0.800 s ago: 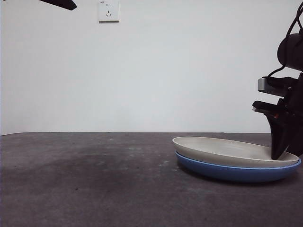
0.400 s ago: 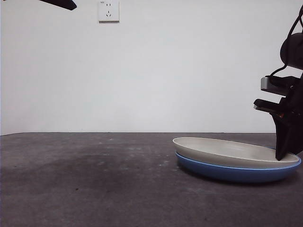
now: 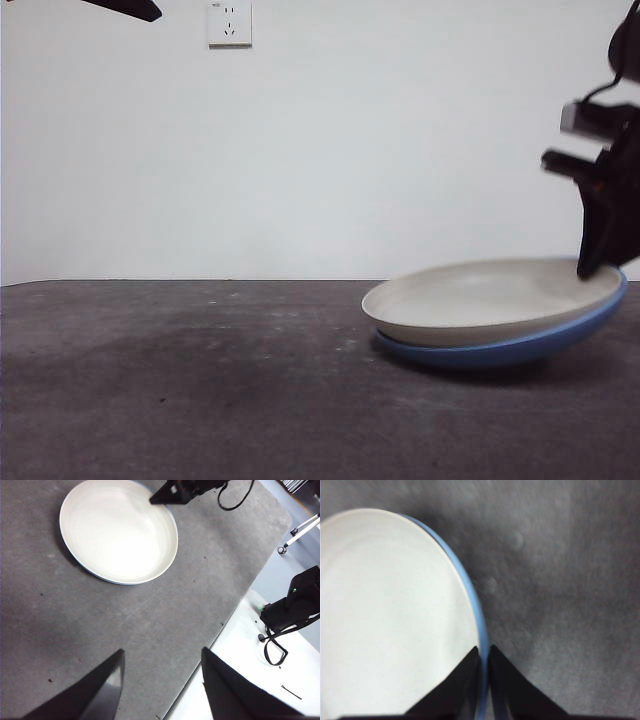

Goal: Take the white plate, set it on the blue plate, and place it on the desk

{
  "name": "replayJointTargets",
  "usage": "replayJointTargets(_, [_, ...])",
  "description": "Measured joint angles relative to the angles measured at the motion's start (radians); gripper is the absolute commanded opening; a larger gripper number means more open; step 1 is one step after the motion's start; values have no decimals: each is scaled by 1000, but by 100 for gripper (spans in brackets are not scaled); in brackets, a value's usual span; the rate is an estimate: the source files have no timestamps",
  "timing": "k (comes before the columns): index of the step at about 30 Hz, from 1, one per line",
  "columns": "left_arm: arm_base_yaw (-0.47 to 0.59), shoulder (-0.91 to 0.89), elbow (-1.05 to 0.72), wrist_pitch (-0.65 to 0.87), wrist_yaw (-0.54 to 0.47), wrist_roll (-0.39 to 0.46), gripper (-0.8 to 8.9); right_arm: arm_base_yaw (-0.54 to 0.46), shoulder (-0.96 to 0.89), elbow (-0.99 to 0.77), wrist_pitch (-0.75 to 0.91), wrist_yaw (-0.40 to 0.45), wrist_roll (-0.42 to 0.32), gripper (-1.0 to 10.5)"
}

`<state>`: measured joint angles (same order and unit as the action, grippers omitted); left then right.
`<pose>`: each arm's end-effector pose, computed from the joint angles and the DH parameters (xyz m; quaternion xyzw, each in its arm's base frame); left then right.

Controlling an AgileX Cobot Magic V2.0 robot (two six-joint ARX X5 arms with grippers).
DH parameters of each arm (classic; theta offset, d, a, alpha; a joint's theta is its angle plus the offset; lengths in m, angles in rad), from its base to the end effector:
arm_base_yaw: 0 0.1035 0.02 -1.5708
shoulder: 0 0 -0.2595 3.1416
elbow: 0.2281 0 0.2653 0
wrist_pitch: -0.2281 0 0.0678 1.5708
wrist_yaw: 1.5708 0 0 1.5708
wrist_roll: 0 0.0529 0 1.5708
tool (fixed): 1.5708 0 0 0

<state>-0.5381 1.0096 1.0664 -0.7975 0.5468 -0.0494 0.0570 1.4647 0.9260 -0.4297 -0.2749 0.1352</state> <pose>0.1747 -0.1363 0.3215 -0.0213 0.3737 -0.4722 0.7981 0.3111 0.0321 0.1826 0.1095 0.4716 0.1146 0.8675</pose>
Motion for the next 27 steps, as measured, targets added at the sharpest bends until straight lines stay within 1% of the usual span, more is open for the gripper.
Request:
replayJointTargets(4, [0, 0, 0, 0, 0, 0, 249, 10, -64, 0, 0, -23, 23, 13])
replayJointTargets(7, [0, 0, 0, 0, 0, 0, 249, 36, -101, 0, 0, -29, 39, 12])
replayJointTargets(13, [0, 0, 0, 0, 0, 0, 249, 113, -108, 2, 3, -33, 78, 12])
replayJointTargets(16, [0, 0, 0, 0, 0, 0, 249, 163, -108, 3, 39, -29, 104, 12])
replayJointTargets(21, [0, 0, 0, 0, 0, 0, 249, 245, -86, 11, 98, -9, 154, 12])
replayJointTargets(27, [0, 0, 0, 0, 0, 0, 249, 313, 5, 12, 158, -1, 198, 12])
